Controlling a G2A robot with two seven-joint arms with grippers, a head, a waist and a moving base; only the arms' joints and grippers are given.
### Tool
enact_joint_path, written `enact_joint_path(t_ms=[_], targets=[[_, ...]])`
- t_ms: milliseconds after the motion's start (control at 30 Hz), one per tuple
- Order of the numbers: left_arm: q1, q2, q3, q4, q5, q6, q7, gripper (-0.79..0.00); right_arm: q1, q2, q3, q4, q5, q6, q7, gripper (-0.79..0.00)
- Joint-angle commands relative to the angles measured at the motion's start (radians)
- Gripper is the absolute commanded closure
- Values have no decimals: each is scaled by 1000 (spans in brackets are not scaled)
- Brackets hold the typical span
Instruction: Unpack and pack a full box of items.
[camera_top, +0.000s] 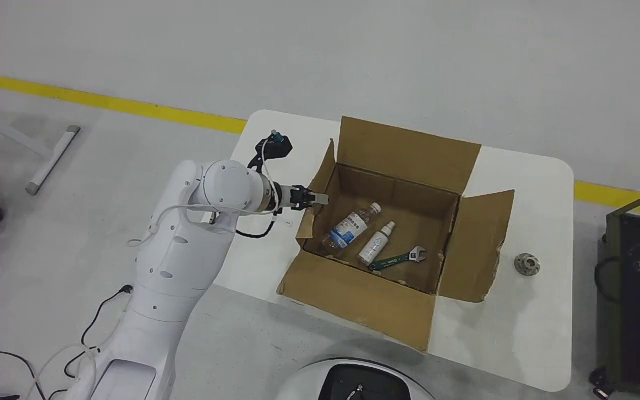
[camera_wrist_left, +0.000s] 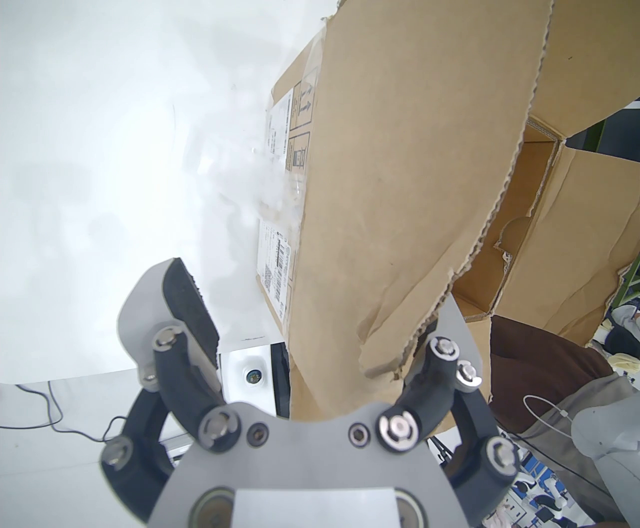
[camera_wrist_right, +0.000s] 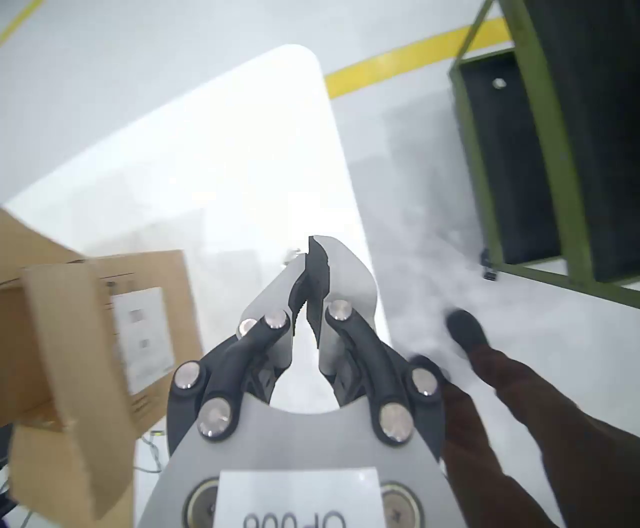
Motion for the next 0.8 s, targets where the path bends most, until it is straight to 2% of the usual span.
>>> enact_joint_path(t_ms=[0,67,167,467,500,567,600,633,667,700,733,767], targets=[[0,0,0,0,0,0,0,-785,-29,2,-56,11,-66,-11,11,0],[0,0,0,0,0,0,0,-785,-17,4,-126,34,-109,-6,7,0],[0,0,0,0,0,0,0,-785,53,2,-252,92,-77,13,-12,0],[0,0,0,0,0,0,0,-785,63,1,-265,99,-76,16,-16,0],[0,0,0,0,0,0,0,-785,63,1,-265,99,-76,16,-16,-37],[0,0,0,0,0,0,0,-785,39,1,-280,92,-111,-25,-50,-194],[0,0,0,0,0,0,0,-785,30,1,-287,93,-138,-32,-51,-194],[0,0,0,0,0,0,0,-785,35,1,-301,103,-158,-30,-49,-240],[0,0,0,0,0,0,0,-785,52,0,-317,118,-152,-25,-41,-363],[0,0,0,0,0,0,0,-785,74,0,-338,136,-154,-34,-34,-677],[0,0,0,0,0,0,0,-785,100,2,-364,158,-171,-44,-25,-785],[0,0,0,0,0,0,0,-785,130,2,-389,175,-188,-48,-18,-785]])
